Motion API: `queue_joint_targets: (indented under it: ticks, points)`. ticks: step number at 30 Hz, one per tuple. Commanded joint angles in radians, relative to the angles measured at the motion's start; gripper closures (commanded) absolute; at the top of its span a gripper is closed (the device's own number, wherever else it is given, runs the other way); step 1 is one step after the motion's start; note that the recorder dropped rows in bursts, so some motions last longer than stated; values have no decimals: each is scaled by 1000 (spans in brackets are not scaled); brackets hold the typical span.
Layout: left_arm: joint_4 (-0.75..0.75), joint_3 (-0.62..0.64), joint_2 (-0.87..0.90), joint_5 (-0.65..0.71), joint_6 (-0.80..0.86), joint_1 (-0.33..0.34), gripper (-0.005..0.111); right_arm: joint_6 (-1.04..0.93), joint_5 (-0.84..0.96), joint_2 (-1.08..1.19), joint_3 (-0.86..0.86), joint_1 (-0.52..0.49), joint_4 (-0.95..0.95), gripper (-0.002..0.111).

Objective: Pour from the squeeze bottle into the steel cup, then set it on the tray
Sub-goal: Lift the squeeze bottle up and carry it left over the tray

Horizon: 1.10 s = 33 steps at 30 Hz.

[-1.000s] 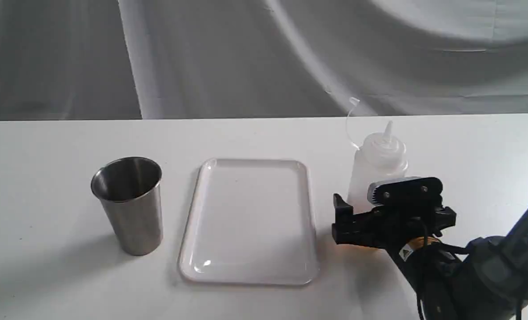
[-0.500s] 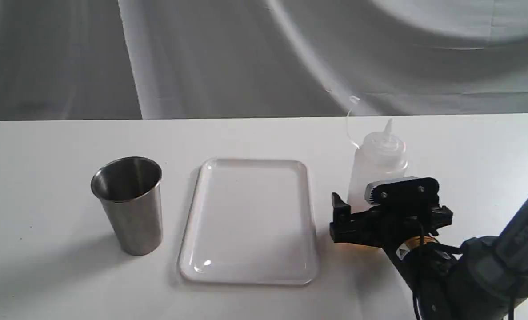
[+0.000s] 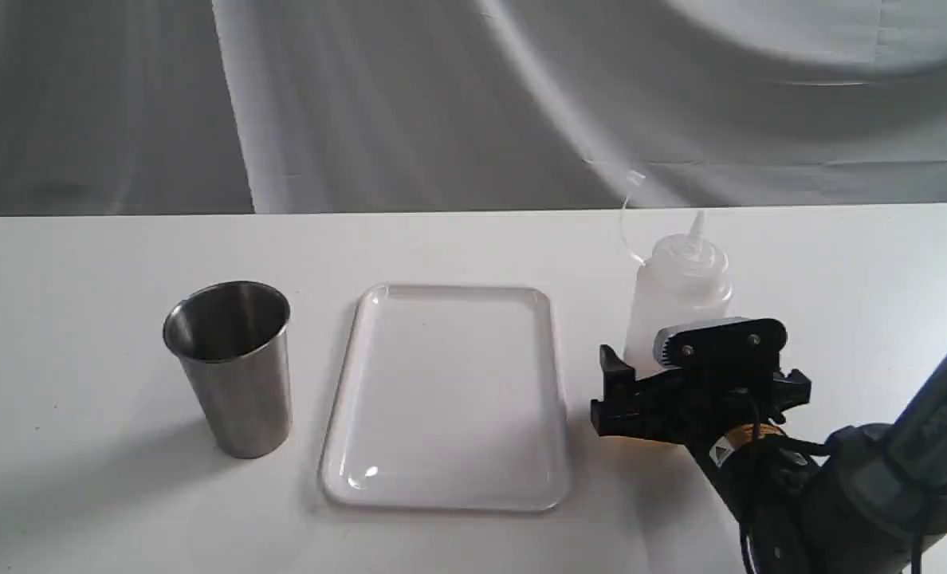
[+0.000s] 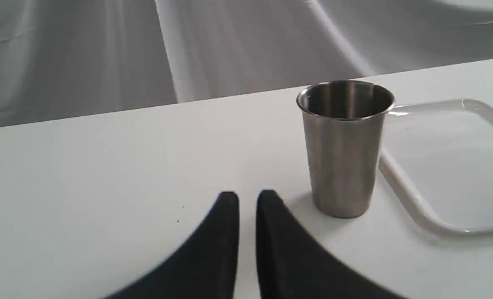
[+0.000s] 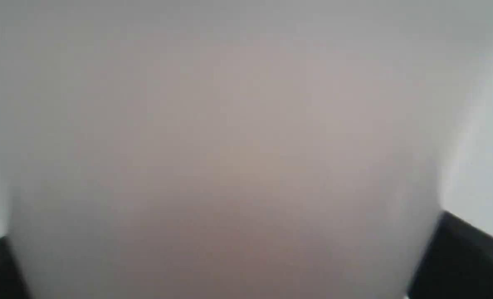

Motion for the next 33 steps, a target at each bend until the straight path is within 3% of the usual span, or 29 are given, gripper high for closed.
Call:
queue_joint_targets:
  ticks: [1, 2, 3, 11, 26, 33]
  points:
    - [2, 4, -5, -8, -3, -6, 98, 4, -8, -2, -3, -3, -8, 38]
    - [2, 4, -5, -8, -3, -6, 98, 4, -8, -2, -3, -3, -8, 49]
    - [2, 4, -5, -8, -3, -6, 98, 4, -8, -2, -3, -3, -8, 52]
    - [2, 4, -5, -8, -3, -6, 98, 4, -8, -2, -3, -3, -8, 107]
    - [2, 4, -5, -8, -3, -6, 98, -166, -12, -122, 15, 0, -31, 108]
    - [2, 4, -5, -8, -3, -6, 98, -241, 112, -277, 15, 0, -38, 108]
